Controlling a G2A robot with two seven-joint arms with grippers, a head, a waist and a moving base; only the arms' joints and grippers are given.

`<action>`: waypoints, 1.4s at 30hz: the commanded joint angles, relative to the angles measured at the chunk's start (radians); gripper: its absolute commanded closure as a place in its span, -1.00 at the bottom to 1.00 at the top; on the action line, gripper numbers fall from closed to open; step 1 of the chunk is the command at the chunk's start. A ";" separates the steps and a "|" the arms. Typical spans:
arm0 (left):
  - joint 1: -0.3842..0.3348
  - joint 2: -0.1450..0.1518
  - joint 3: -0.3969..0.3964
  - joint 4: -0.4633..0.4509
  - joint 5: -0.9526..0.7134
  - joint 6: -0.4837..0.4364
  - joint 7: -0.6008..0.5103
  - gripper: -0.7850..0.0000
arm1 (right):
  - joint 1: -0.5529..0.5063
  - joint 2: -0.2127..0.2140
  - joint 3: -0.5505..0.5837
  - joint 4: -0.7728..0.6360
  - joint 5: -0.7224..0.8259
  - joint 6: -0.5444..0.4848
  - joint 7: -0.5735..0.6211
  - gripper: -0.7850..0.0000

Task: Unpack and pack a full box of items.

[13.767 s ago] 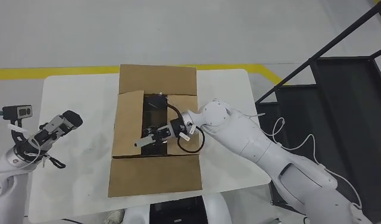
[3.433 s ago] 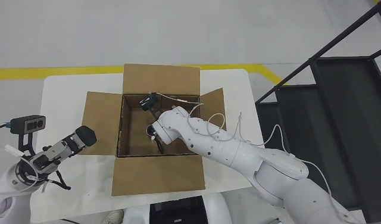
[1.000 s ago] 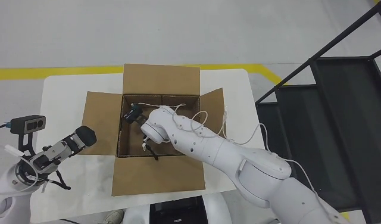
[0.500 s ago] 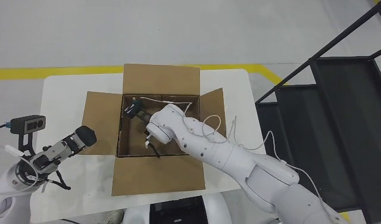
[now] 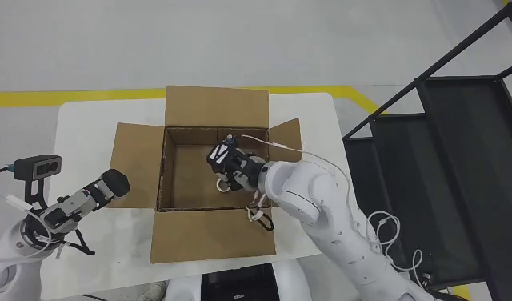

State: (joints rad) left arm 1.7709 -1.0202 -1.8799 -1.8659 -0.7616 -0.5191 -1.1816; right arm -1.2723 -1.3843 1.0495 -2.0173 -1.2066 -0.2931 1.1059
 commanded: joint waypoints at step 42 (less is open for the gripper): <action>0.000 0.000 0.000 0.000 0.000 0.000 0.000 -1.00 | -0.119 0.038 0.251 -0.189 0.253 -0.074 0.018 1.00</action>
State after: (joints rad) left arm 1.7709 -1.0202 -1.8799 -1.8659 -0.7616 -0.5191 -1.1816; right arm -1.3748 -1.3519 1.2465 -2.1859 -0.9969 -0.3533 1.1210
